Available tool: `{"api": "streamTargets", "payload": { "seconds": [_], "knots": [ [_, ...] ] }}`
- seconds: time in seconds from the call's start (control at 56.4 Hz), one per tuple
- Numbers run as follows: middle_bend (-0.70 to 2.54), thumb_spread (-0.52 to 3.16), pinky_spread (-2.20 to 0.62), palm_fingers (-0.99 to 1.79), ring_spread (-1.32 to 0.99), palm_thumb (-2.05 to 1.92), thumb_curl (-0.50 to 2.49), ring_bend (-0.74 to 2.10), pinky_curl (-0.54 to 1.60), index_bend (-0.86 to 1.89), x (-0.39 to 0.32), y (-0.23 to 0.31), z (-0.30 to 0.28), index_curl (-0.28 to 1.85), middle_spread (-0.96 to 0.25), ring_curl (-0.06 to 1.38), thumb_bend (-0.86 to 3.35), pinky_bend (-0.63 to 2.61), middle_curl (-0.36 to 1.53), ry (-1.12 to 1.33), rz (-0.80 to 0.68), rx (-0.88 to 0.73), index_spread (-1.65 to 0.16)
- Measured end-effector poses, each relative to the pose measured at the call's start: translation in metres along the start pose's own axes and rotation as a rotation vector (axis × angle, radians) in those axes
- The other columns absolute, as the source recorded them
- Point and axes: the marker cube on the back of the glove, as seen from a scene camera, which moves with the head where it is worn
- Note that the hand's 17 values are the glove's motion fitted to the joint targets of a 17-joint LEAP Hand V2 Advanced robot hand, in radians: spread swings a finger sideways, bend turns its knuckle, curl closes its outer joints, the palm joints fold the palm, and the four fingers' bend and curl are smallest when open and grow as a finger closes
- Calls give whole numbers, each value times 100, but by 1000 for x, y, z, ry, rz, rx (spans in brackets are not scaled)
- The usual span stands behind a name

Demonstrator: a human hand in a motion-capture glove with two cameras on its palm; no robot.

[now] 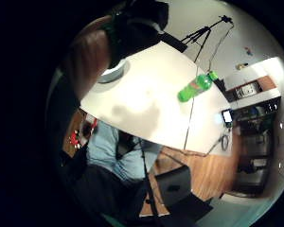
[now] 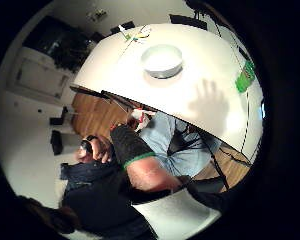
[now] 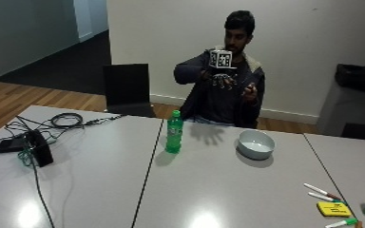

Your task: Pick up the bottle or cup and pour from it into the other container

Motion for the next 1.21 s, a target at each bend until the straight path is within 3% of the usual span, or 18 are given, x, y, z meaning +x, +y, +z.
{"api": "streamTargets", "payload": {
  "seconds": [0.177,0.478,0.62,0.727,0.797,0.904,0.975,1.01,1.081,1.205],
  "knots": [
    [35,78,28,44,17,23,18,29,19,12,11,35,-4,14,4,16,2,50,19,8,105,51,-34],
    [34,89,33,39,19,24,27,30,23,13,70,57,2,19,5,21,-3,54,26,15,219,46,-37],
    [34,89,33,38,20,23,29,30,24,12,105,63,8,19,5,22,-3,55,28,2,491,176,-38],
    [35,89,33,36,20,23,30,30,25,12,139,75,13,20,6,23,-3,56,30,-19,496,163,-38],
    [34,89,34,36,20,23,31,30,25,12,170,66,19,20,6,24,-3,56,30,-11,500,277,-38],
    [34,89,34,35,20,23,32,30,25,12,198,83,28,21,6,24,-3,57,31,-72,409,164,-38],
    [34,88,34,34,20,23,33,30,26,12,211,86,35,21,6,25,-3,57,32,-129,517,118,-38],
    [35,88,34,33,20,23,33,29,26,12,221,80,39,20,6,25,-3,58,32,-144,553,142,-38],
    [34,86,34,32,20,24,34,30,26,12,242,78,49,20,6,25,-3,59,32,-159,456,173,-37],
    [35,83,34,30,20,27,35,29,27,11,279,61,71,20,6,26,-3,61,33,-245,427,311,-37]
  ]
}}
